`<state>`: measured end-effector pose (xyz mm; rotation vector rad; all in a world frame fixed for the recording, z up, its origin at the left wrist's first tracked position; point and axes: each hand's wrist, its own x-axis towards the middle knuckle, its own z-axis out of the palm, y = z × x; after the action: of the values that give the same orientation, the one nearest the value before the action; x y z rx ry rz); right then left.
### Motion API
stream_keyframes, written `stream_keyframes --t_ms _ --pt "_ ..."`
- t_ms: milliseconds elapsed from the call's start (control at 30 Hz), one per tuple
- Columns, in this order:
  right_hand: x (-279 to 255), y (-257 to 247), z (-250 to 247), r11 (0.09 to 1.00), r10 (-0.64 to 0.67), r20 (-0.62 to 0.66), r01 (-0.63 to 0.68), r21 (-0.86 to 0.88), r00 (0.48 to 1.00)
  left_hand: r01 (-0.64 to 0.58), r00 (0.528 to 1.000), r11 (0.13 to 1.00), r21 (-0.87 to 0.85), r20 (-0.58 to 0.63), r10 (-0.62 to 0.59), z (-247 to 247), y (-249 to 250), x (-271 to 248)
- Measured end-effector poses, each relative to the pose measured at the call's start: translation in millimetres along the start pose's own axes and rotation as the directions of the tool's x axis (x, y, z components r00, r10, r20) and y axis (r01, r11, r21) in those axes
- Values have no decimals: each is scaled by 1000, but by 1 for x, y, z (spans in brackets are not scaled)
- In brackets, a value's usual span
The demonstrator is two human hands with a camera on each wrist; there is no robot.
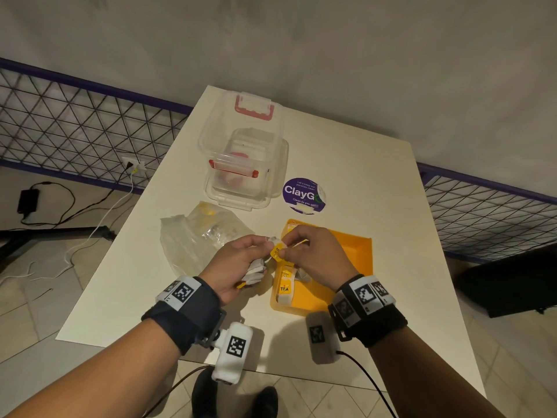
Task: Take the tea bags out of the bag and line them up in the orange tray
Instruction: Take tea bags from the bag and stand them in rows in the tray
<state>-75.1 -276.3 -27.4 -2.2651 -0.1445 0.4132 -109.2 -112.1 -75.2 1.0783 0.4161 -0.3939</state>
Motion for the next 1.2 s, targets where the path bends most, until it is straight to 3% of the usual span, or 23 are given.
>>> stream_keyframes --t_ms 300,433,567,633,800,967,1100,1200 --pt "5 -1 -19 992 -47 -117 33 -124 992 57 998 998 -24 -22 -57 -3 1 -2" --pt "4 -2 -41 1000 2 -78 -4 -28 997 73 997 997 -4 -28 -73 -5 0 -2" --pt "10 6 -56 956 -14 -124 -23 -292 992 84 996 996 -1 -37 -84 -5 -1 -4" --pt "11 13 -61 947 2 -121 -40 -318 993 90 995 996 13 -35 -90 -5 -3 -5" --pt "5 31 -55 942 127 50 -105 -318 991 89 996 995 37 -32 -88 -6 -3 -7" --pt "2 47 -37 948 307 203 -281 -147 930 93 995 995 39 -36 -92 -6 -2 -10" --pt "8 52 -26 916 402 234 -393 -86 885 99 995 994 42 -36 -97 -5 -2 -11" --pt "13 54 -20 900 436 178 -425 -97 882 103 994 993 48 -30 -102 -6 -2 -12"
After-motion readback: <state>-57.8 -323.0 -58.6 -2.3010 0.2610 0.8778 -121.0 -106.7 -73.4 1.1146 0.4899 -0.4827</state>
